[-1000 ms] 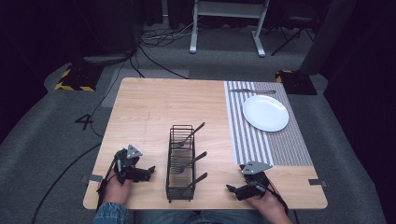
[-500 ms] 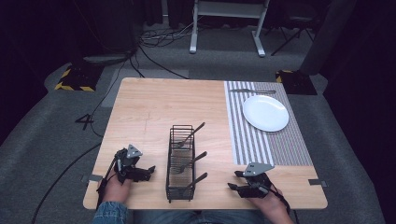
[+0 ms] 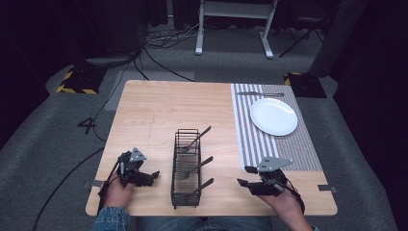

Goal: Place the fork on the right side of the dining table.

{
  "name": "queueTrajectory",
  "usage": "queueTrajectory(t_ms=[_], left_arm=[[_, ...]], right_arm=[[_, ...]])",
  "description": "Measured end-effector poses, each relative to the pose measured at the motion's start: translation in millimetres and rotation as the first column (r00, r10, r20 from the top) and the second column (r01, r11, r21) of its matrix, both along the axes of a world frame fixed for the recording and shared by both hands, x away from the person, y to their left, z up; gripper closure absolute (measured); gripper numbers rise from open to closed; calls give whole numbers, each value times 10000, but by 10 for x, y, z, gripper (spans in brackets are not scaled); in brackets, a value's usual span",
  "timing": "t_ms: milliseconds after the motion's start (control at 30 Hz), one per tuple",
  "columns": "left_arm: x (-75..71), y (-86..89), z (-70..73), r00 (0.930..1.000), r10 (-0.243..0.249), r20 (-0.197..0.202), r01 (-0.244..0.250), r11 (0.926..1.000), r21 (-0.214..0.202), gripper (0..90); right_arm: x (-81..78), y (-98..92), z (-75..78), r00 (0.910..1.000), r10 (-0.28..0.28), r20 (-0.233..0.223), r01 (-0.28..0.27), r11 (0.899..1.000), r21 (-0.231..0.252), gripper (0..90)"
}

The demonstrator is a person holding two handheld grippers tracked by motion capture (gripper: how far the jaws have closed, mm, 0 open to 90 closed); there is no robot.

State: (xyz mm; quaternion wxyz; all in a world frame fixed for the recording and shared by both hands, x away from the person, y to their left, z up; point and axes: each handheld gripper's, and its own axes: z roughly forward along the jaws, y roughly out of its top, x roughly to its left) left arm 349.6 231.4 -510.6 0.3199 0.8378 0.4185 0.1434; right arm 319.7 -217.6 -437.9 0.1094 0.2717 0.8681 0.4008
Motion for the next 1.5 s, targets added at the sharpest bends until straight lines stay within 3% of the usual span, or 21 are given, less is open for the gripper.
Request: queueTrajectory(t_ms=[100, 233, 400, 533, 633, 800, 1167, 1267, 1500], left_arm=[[0, 0, 1, 10000, 0, -6, 0, 10000, 14, 1], [-10, 7, -1, 10000, 65, 20, -65, 10000, -2, 1], [-44, 6, -3, 9994, 331, 51, -331, 9995, -9, 3], [-47, 5, -3, 9993, 366, 50, -366, 9993, -3, 3], [-46, 7, -3, 9994, 351, 61, -351, 9994, -3, 3], [-45, 7, -3, 9994, 353, 48, -353, 9994, -10, 3], [-41, 9, -1, 9995, 311, 19, -311, 9995, -8, 1], [-41, 9, -1, 9995, 312, 16, -312, 9995, -6, 1], [-41, 9, -1, 9995, 310, 19, -310, 9995, -6, 1]], right_arm=[[45, 13, 145, 9997, 200, -126, -195, 9989, 431, 441], [157, 34, 346, 9998, 169, -49, -167, 9991, 377, 448], [243, 57, 485, 9999, 150, -64, -148, 9992, 376, 454], [350, 94, 627, 10000, 29, -77, -23, 9974, 723, 452], [446, 168, 747, 9994, -205, 261, 179, 9954, 939, 452], [525, 263, 842, 9991, -74, 418, 30, 9945, 1049, 464], [822, 566, 947, 9985, 540, -74, -529, 9923, 1123, 522], [906, 721, 910, 9970, 684, -353, -639, 9912, 1160, 541], [1021, 880, 833, 9955, 643, -698, -550, 9903, 1278, 563]])
